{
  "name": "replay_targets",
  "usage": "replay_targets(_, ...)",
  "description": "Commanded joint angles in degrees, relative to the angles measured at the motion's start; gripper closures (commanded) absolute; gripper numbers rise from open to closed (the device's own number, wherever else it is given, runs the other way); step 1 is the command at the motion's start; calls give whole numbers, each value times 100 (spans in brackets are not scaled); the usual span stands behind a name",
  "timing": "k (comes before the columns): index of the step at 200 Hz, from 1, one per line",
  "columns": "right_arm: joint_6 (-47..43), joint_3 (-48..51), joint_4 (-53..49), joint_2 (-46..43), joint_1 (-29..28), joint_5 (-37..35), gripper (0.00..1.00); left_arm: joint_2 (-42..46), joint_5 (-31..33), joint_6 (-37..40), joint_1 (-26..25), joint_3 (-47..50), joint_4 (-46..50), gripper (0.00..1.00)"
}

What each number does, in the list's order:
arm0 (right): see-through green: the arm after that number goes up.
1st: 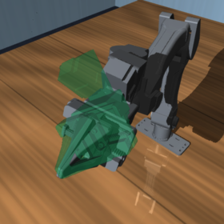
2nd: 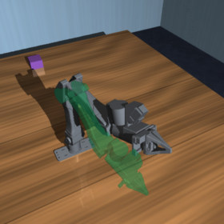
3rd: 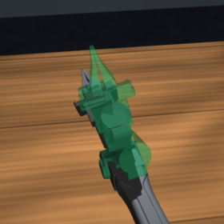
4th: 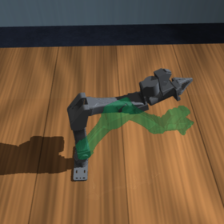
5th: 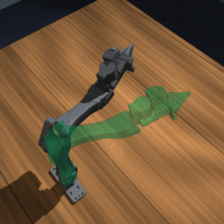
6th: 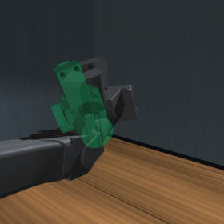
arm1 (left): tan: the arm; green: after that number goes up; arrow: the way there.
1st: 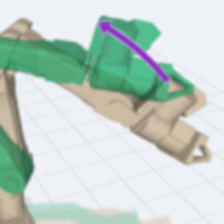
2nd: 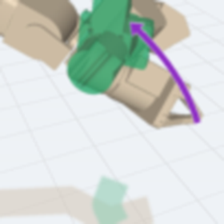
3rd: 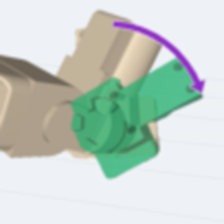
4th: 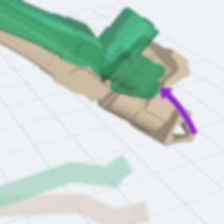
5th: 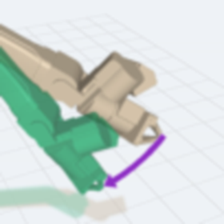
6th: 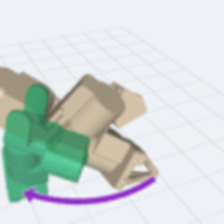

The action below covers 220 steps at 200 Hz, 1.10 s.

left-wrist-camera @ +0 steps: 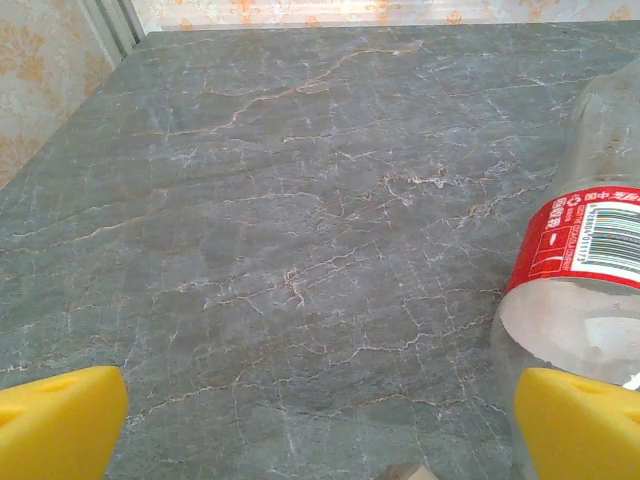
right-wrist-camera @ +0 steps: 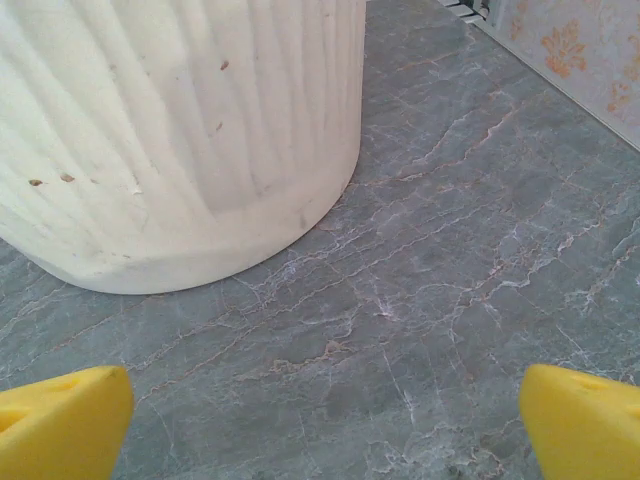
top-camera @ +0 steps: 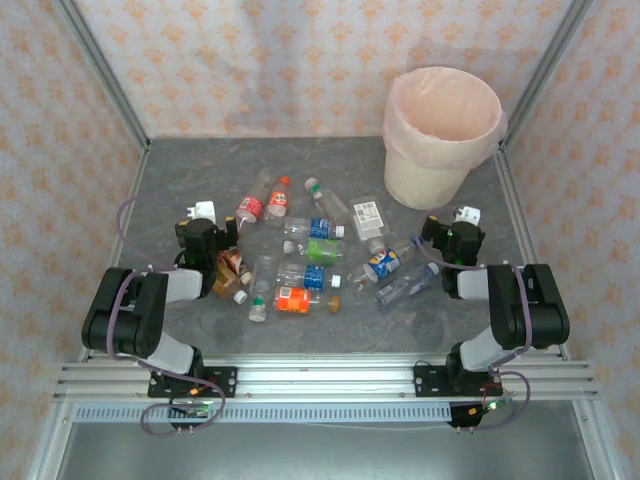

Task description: Put the plastic bottles in the bin

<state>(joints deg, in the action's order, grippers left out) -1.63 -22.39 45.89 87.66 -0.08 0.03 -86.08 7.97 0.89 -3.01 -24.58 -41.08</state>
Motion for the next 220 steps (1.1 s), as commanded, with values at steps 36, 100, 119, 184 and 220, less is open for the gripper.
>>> replay_targets(36, -66, -92, 17, -19, -30, 58, 1, 30, 108, -89, -31, 41, -199, 0)
replay_targets(100, -57, -108, 8, -16, -20, 67, 1, 31, 111, -84, -38, 41, -201, 0)
replay_targets(119, -57, -99, 16, -21, -19, 76, 1, 30, 106, -89, -33, 41, -199, 0)
replay_targets(184, -44, -73, 34, -38, -1, 123, 1, 31, 112, -89, -33, 49, -214, 0)
replay_targets(220, 2, 184, 184, -482, 16, 97, 1, 562, 57, -61, -33, -388, 996, 0)
